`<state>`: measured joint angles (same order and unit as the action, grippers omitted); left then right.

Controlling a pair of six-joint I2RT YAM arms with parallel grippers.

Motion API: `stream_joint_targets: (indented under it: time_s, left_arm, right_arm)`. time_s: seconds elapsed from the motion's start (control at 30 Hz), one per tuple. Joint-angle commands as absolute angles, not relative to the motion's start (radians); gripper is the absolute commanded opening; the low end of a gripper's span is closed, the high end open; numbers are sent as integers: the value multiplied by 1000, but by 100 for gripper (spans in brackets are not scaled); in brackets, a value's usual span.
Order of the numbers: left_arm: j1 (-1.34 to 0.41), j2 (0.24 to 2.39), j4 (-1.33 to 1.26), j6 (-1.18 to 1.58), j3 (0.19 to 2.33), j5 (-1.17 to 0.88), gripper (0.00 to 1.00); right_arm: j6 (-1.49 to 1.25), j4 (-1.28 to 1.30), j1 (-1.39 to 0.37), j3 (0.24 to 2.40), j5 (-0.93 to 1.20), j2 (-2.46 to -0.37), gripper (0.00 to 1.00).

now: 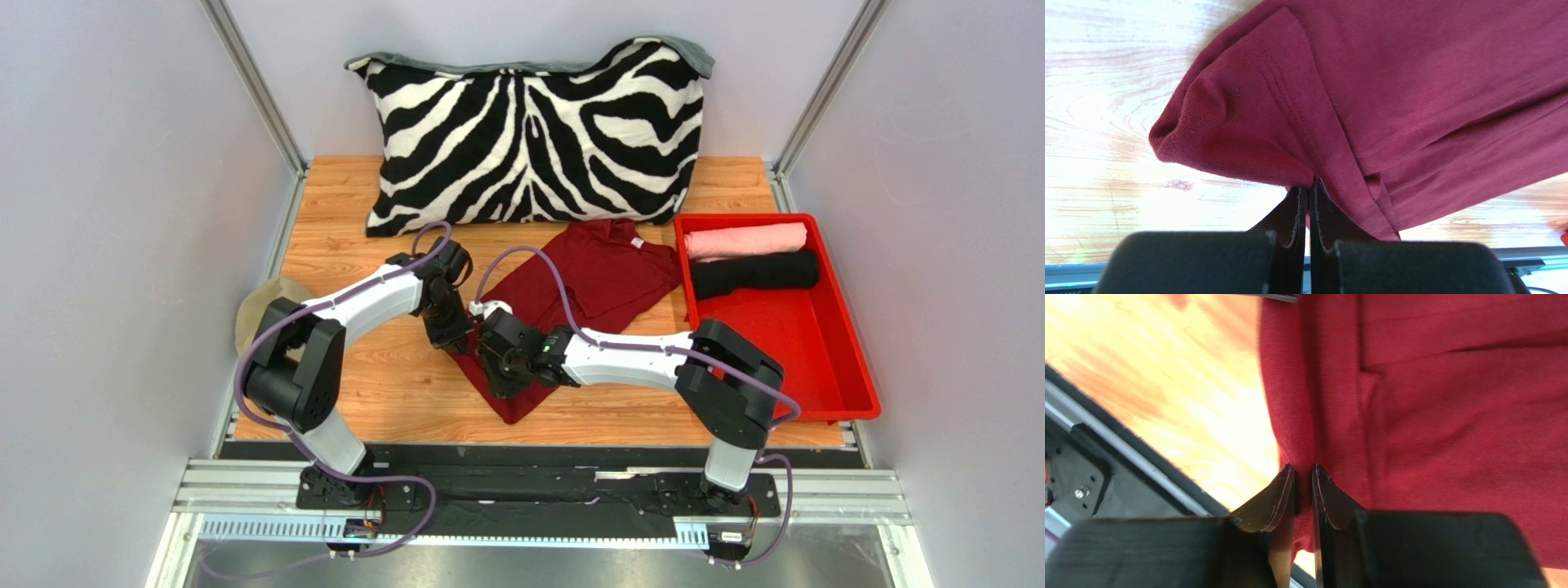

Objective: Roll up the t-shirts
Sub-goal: Roll the T-shirt to the center of the board.

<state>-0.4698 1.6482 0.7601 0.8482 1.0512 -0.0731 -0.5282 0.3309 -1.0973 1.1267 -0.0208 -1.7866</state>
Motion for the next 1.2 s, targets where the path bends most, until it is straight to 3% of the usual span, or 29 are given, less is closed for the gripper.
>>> stream_joint_targets:
  time_s: [0.0, 0.3, 0.47, 0.63, 0.77, 0.87, 1.17]
  left_arm:
    - [-472, 1654, 746, 812, 1104, -68, 5]
    - [-472, 1597, 700, 747, 1097, -98, 39]
    - [-471, 1468, 609, 735, 1026, -127, 45]
    - [-463, 1344, 548, 764, 922, -159, 42]
    - [-442, 1299, 451, 811, 786, -218, 24]
    - [-437, 1307, 350, 836, 736, -267, 17]
    - [-437, 1445, 201, 862, 733, -314, 10]
  right_arm:
    - [-566, 272, -1046, 1092, 23, -1767, 16]
    - [-621, 167, -947, 1023, 216, -1776, 14]
    - [-652, 109, -914, 993, 285, -1792, 14]
    - [-692, 61, -894, 966, 328, -1804, 13]
    - [-722, 25, -882, 936, 345, -1805, 13]
    - [-736, 9, -877, 917, 350, -1805, 13]
    - [-756, 9, -873, 884, 331, -1779, 13]
